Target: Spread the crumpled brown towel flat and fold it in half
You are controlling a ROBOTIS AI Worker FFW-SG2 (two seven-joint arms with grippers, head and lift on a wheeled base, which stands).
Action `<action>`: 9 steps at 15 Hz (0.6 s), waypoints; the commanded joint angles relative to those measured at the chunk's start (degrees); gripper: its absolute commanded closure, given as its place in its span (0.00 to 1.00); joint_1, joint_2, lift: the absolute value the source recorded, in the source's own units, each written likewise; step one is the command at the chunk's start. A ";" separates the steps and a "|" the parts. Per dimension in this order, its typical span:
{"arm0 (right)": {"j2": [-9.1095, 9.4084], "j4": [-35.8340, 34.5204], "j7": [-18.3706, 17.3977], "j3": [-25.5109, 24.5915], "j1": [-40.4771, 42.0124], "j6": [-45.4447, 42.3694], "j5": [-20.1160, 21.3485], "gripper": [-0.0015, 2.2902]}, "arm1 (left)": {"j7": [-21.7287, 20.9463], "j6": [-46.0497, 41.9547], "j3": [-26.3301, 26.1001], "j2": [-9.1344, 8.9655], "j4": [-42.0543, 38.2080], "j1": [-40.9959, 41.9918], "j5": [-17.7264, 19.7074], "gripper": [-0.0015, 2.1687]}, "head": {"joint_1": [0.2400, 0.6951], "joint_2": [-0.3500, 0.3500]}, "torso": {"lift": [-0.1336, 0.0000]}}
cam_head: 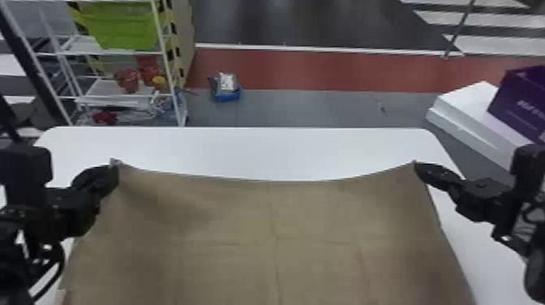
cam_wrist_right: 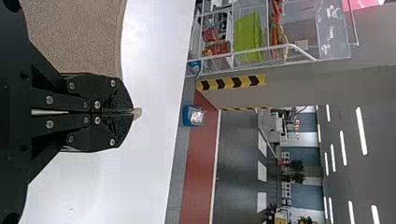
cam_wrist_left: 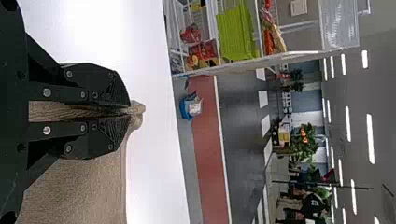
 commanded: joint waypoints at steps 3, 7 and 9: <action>-0.03 1.15 -2.48 0.41 0.61 -2.27 0.69 0.36 | 0.08 -0.10 -0.32 0.35 1.62 -0.70 -0.57 0.00 | 1.00 0.43 | 0.07; 0.06 -0.43 -12.59 0.76 4.39 -14.57 3.51 0.00 | 7.55 -5.90 -0.58 0.97 2.77 -0.26 -2.68 0.01 | 1.00 0.42 | 0.07; 0.06 -0.69 -12.68 -1.61 5.18 -18.61 2.71 0.01 | 11.86 -12.40 -0.06 1.05 3.73 0.44 -2.59 0.02 | 1.00 0.42 | 0.07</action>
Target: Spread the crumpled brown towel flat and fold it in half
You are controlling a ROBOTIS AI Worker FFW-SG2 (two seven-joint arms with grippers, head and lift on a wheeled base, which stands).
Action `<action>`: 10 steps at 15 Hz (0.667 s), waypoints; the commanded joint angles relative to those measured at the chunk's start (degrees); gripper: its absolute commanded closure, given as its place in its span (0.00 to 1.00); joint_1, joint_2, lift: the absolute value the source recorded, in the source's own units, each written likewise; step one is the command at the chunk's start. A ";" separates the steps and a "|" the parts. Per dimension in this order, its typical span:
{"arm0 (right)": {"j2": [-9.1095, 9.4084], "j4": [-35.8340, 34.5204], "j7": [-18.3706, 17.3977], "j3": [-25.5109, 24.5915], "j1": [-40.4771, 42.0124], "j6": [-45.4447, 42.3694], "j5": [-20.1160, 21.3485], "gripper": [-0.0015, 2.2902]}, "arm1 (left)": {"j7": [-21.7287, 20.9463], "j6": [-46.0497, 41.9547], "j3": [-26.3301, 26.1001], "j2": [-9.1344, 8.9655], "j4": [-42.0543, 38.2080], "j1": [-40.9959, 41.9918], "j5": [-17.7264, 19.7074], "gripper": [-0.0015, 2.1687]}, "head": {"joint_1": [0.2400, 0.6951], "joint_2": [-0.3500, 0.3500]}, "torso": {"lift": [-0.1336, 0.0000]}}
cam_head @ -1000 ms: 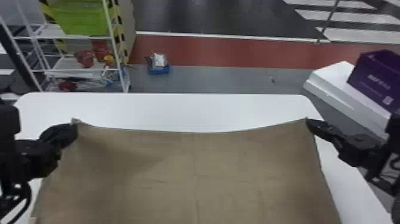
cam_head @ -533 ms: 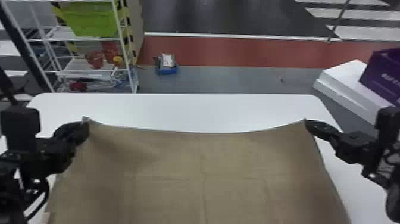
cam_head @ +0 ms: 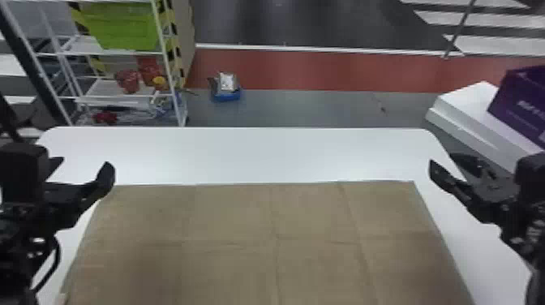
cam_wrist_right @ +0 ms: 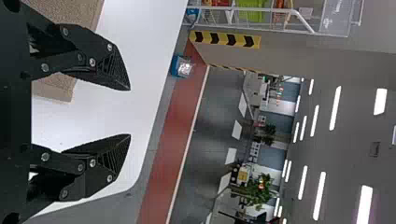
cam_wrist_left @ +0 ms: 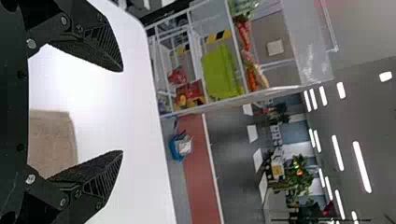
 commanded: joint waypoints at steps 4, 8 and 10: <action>-1.85 -2.26 0.37 -3.74 5.01 -10.36 -4.58 0.03 | 0.79 -6.87 0.70 0.07 -0.01 1.98 -0.02 0.02 | 1.00 0.42 | 0.07; -3.17 -2.96 8.10 -3.74 5.01 -7.19 -4.32 0.07 | -7.47 -5.29 1.40 0.16 1.04 -1.45 1.74 0.04 | 1.00 0.39 | 0.07; -3.34 -3.31 8.54 -2.95 4.30 -5.26 -2.56 0.07 | -9.49 -3.88 2.02 0.51 2.10 -4.08 1.82 0.04 | 1.00 0.38 | 0.07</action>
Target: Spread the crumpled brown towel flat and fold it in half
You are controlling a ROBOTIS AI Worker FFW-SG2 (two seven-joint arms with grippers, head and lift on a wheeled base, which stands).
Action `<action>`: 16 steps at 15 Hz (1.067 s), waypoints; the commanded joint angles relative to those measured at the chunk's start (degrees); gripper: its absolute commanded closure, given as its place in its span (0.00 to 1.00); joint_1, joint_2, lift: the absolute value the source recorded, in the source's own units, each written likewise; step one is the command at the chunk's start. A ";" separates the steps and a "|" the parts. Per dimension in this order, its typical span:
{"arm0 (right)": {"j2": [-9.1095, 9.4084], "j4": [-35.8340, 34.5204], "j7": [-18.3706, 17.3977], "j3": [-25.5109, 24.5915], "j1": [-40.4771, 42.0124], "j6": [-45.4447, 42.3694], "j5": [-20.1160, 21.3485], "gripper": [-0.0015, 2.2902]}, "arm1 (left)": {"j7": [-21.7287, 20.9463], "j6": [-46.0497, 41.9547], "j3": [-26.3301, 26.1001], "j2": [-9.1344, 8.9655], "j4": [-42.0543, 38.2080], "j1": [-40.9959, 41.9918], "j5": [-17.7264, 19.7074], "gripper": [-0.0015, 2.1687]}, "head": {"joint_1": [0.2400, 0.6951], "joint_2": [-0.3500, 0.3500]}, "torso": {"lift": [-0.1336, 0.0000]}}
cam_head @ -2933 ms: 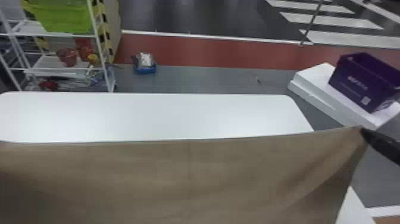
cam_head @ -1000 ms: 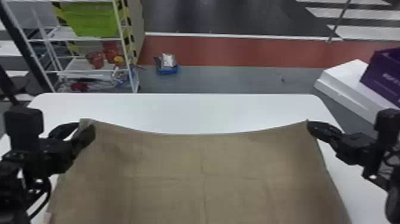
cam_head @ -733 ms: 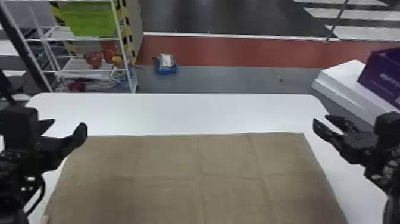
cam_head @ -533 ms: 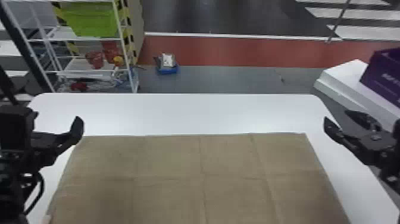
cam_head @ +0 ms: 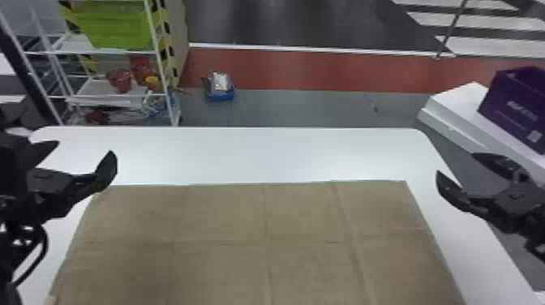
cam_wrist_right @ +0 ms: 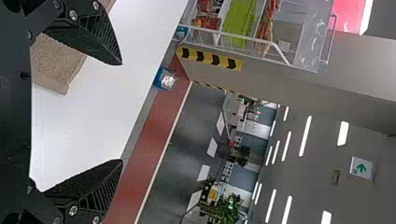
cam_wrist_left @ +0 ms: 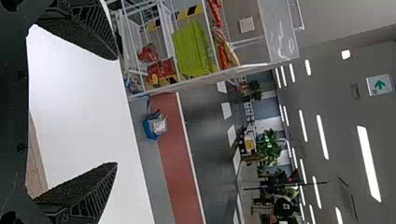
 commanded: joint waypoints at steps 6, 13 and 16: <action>-1.14 -3.57 2.84 1.13 -5.52 16.78 6.09 0.07 | -18.05 21.79 2.99 6.08 10.30 -16.40 -1.77 0.09 | 1.00 0.40 | 0.07; -3.86 -3.74 13.48 -0.10 -8.95 19.95 11.10 0.02 | -25.96 18.62 2.73 12.23 24.01 -21.24 -1.86 0.10 | 1.00 0.43 | 0.07; -4.39 -3.66 17.08 -0.98 -10.53 25.75 10.05 0.00 | -29.21 17.92 0.62 13.38 27.17 -22.03 -4.41 0.10 | 1.00 0.44 | 0.07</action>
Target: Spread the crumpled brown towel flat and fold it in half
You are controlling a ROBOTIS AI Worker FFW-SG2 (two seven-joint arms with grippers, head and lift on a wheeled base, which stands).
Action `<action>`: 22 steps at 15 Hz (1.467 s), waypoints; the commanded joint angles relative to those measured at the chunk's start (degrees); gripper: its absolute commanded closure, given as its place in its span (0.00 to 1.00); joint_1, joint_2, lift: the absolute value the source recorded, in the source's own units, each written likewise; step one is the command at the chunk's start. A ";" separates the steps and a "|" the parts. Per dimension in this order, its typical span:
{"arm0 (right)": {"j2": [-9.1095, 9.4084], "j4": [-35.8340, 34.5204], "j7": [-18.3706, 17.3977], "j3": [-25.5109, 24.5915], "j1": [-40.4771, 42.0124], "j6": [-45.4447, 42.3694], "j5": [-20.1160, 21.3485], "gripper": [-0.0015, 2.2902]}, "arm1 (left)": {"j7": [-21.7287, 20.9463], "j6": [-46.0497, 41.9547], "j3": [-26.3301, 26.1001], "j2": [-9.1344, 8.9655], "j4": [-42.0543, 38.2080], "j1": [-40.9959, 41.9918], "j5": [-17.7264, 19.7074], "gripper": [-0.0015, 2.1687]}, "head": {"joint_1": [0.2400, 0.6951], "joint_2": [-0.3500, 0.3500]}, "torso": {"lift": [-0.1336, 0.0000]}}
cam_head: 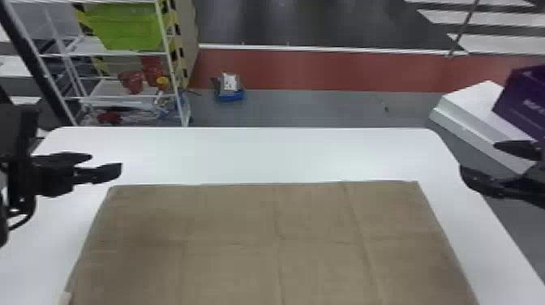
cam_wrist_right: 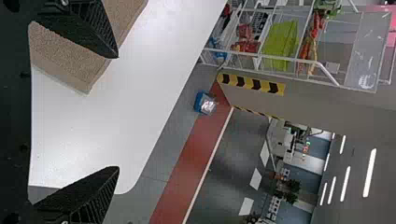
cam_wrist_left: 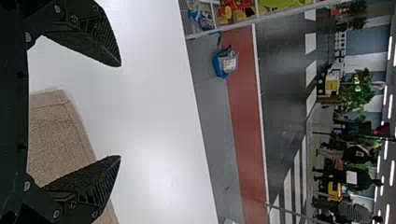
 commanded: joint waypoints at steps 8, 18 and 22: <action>-0.12 -1.99 3.93 -1.60 -1.60 13.95 -1.24 0.01 | -3.97 -5.23 -4.48 2.09 8.58 -2.52 -7.17 0.12 | 1.00 0.40 | 0.07; 0.14 -2.17 3.49 -1.95 -1.43 12.37 -1.68 0.02 | -6.26 -5.06 -7.46 2.26 13.85 -5.33 -11.74 0.16 | 1.00 0.41 | 0.07; 0.05 -1.91 3.05 -1.95 -1.52 12.37 -2.47 0.03 | -7.40 -5.06 -7.38 2.61 13.94 -5.68 -12.27 0.22 | 1.00 0.40 | 0.07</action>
